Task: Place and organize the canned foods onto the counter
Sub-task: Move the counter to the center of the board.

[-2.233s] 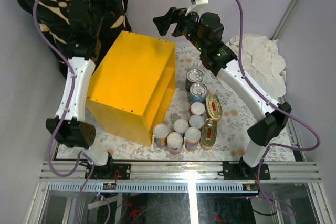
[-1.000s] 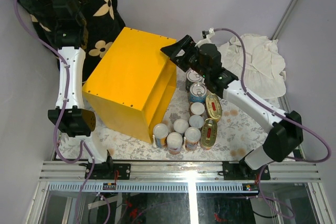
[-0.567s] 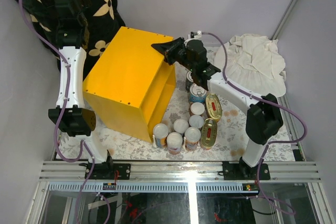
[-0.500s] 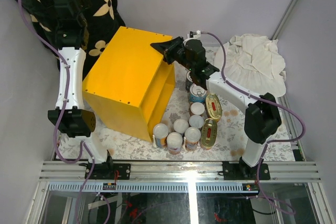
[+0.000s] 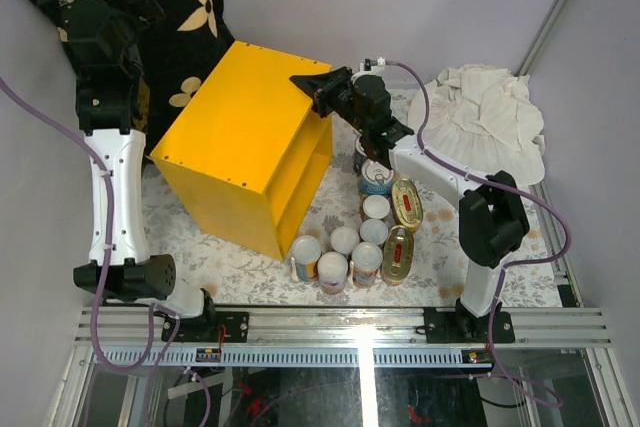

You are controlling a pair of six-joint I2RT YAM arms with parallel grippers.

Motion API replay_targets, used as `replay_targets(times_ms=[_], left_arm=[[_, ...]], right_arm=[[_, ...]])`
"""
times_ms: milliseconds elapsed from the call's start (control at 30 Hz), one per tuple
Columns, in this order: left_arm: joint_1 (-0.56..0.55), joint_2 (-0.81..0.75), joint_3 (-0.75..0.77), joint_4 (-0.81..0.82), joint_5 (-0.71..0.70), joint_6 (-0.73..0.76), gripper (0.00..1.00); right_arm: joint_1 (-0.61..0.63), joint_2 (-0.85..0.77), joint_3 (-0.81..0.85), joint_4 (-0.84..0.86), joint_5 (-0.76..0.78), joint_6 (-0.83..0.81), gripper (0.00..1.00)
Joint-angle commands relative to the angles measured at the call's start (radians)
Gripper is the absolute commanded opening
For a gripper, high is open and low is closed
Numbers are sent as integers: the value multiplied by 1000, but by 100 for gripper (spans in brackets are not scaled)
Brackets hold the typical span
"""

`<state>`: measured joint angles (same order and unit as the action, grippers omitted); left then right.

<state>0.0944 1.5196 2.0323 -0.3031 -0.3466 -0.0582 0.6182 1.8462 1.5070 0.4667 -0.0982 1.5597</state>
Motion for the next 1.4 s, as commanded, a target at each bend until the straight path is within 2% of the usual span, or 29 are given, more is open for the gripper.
replay_targets(times_ms=[0,200,300,400,500,633,1033,1133,1300,1367], left_arm=[[3,-68,-75,-34,175,-100,100],[-5,-193,-268,31,558,-235,100],[-40,-237,-353,46,627,-272,100],[-66,-271,-421,47,623,-263,100],[-65,-288,-428,20,568,-241,100],[-66,-300,-456,33,518,-291,100],[-66,-313,-583,206,607,-367,100],[-67,-305,-581,204,552,-373,100],[-56,-285,-551,84,338,-379,100],[14,-294,-593,99,356,-446,100]], right_arm=[[-88,11,17,169,371,-41,0],[-109,21,-25,274,522,-37,0],[-131,25,-43,298,569,-3,0],[-158,22,-54,310,621,11,0],[-184,14,-66,314,668,7,0],[-211,4,-99,368,732,4,0],[-282,-36,-155,356,816,17,0],[-283,-59,-177,360,842,-3,0],[-283,-101,-219,387,877,-53,0],[-284,-118,-235,399,894,-81,0]])
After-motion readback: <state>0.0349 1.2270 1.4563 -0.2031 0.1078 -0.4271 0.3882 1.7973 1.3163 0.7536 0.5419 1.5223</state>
